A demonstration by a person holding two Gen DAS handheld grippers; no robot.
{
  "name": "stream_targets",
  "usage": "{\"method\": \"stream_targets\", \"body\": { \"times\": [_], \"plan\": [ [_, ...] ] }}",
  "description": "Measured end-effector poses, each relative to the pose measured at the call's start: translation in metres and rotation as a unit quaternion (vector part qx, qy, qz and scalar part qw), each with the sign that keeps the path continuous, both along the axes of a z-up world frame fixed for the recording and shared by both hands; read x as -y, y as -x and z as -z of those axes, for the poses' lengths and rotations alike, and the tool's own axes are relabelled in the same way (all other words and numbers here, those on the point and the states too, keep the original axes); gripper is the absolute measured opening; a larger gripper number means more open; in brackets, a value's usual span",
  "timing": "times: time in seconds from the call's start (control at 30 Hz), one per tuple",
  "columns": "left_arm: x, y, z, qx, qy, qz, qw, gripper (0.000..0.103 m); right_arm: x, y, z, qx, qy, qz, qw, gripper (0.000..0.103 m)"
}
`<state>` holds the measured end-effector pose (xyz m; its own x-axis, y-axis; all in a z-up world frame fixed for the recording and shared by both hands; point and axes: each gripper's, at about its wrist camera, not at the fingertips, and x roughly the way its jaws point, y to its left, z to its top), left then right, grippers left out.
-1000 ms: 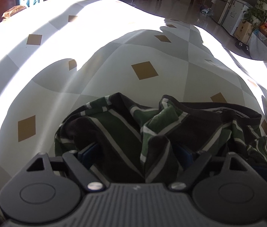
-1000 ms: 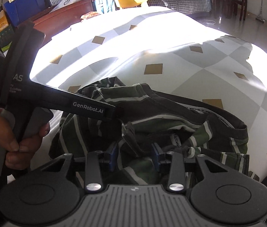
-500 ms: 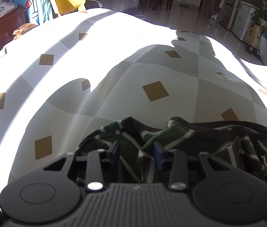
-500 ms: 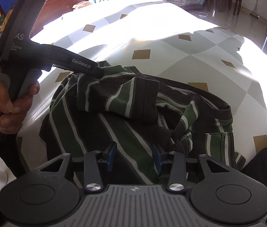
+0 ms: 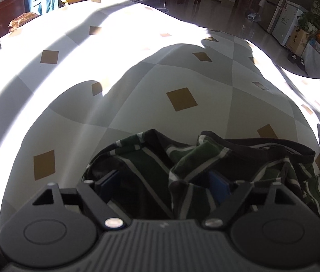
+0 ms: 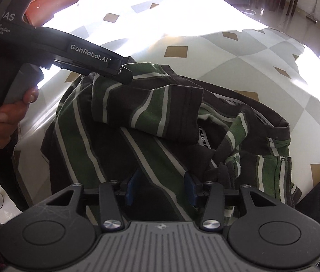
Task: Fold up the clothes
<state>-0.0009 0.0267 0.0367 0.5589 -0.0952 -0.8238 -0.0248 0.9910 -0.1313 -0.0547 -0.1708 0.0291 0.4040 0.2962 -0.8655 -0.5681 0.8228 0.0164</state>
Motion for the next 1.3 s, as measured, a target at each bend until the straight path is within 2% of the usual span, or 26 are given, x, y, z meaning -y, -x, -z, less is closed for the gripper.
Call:
{"method": "stream_targets", "body": {
  "times": [0.13,0.33,0.4,0.47,0.5,0.57,0.63,0.67,0.83,1.0,1.3],
  "plan": [
    [0.011,0.003,0.007,-0.009,-0.018,0.018,0.9996,0.091,-0.005,0.0,0.003,-0.001,0.009,-0.006,1.0,0.045],
    [0.011,0.005,0.016,-0.011,-0.019,0.017,0.9996,0.091,-0.01,0.0,0.007,-0.001,0.017,-0.015,1.0,0.046],
    [0.012,0.006,0.018,-0.011,-0.012,0.022,0.9996,0.077,-0.011,0.0,0.008,-0.001,0.019,-0.016,1.0,0.047],
    [0.013,0.006,0.019,-0.012,-0.01,0.022,0.9996,0.058,-0.011,0.0,0.009,-0.002,0.02,-0.017,1.0,0.047],
    [0.013,0.007,0.018,-0.009,-0.014,0.02,0.9997,0.052,-0.011,-0.001,0.009,-0.002,0.02,-0.017,1.0,0.047],
    [0.012,0.007,0.015,-0.003,-0.007,0.021,0.9997,0.033,-0.011,-0.001,0.009,-0.003,0.019,-0.017,1.0,0.047],
    [0.012,0.007,0.011,0.001,-0.001,0.021,0.9998,0.02,-0.011,-0.001,0.009,-0.003,0.018,-0.017,1.0,0.047],
    [0.013,0.006,0.009,0.003,-0.004,0.02,0.9998,0.018,-0.011,-0.001,0.009,-0.004,0.018,-0.016,1.0,0.047],
    [0.019,-0.003,0.001,0.024,-0.047,0.018,0.9984,0.011,-0.012,0.0,0.009,-0.003,0.017,-0.016,1.0,0.047],
    [0.022,-0.021,-0.018,0.054,-0.074,0.022,0.9956,0.011,-0.012,0.001,0.01,-0.003,0.016,-0.016,1.0,0.047],
    [0.025,-0.071,-0.04,0.065,-0.098,0.027,0.9927,0.011,-0.012,-0.002,0.009,-0.006,0.013,-0.013,1.0,0.047]
  ]
}}
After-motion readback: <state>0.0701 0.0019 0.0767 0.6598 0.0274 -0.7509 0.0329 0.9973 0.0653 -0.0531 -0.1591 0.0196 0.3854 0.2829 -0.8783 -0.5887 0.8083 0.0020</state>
